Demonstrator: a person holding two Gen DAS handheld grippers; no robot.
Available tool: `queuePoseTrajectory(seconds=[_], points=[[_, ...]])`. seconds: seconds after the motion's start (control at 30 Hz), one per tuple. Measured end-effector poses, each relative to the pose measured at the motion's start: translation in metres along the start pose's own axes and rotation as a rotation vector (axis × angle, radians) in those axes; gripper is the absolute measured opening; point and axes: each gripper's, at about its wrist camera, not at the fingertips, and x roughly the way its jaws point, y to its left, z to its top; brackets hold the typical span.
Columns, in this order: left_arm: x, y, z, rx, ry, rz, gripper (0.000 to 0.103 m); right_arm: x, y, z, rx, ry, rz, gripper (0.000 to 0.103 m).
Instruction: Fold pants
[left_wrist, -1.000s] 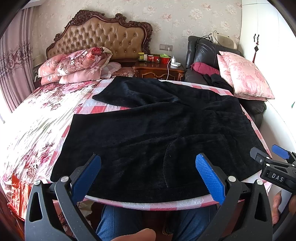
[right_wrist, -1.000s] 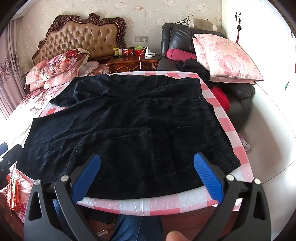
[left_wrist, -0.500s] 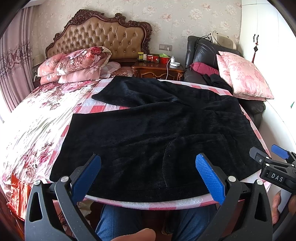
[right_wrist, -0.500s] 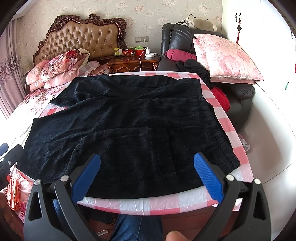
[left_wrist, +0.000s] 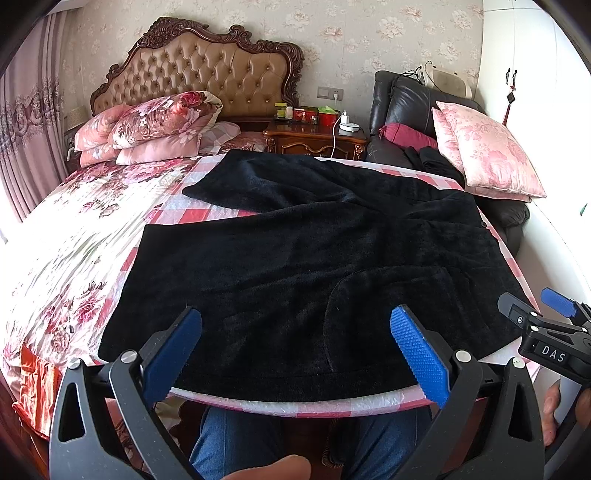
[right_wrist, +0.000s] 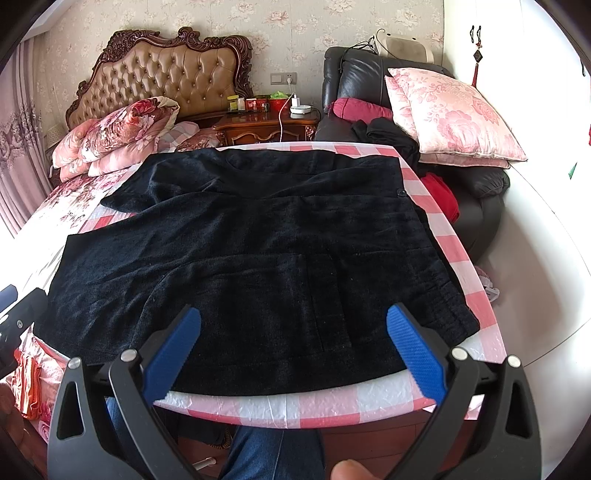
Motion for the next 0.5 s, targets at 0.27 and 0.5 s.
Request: queuePoseTrajectory(seconds=[0.27, 0.5], points=[[-0.0002, 0.0006, -0.0001, -0.001, 0.0, 0.0, 0.099, -0.0001, 0.0002, -0.0003, 0.001, -0.001, -0.001, 0.101], [0.0002, 0.0008, -0.0003, -0.001, 0.0, -0.001, 0.099, -0.0004, -0.0017, 0.0004, 0.001, 0.0, -0.001, 0.101]])
